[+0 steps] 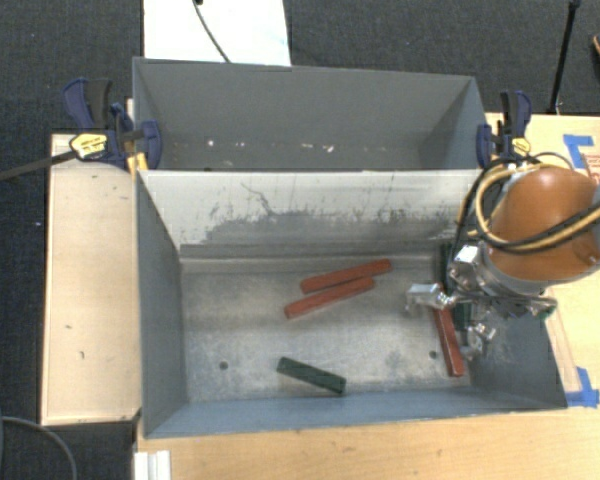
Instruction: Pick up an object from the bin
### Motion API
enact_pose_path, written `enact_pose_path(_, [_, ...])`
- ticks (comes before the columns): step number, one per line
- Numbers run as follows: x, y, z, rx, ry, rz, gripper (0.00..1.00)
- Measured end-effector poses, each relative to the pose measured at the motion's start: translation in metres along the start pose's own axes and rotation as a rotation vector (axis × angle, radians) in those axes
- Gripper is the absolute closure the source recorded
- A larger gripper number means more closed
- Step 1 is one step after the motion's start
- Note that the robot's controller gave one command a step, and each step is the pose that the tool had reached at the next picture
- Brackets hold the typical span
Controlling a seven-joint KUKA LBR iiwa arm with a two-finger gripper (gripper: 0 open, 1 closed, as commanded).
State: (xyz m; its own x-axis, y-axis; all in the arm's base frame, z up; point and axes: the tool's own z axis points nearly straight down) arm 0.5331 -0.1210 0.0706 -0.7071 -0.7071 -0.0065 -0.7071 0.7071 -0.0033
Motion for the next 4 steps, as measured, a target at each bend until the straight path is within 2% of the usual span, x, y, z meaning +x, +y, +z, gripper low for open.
enact_pose_path(1, [0.024, -0.004, -0.001, -0.005, -0.002, 0.112, 0.00])
enact_pose_path(2, [0.037, 0.008, -0.001, -0.004, -0.002, 0.111, 0.00])
enact_pose_path(3, [0.013, 0.000, -0.084, 0.005, -0.001, 0.023, 0.00])
enact_pose_path(4, [0.018, -0.005, -0.008, -0.011, 0.000, -0.366, 0.00])
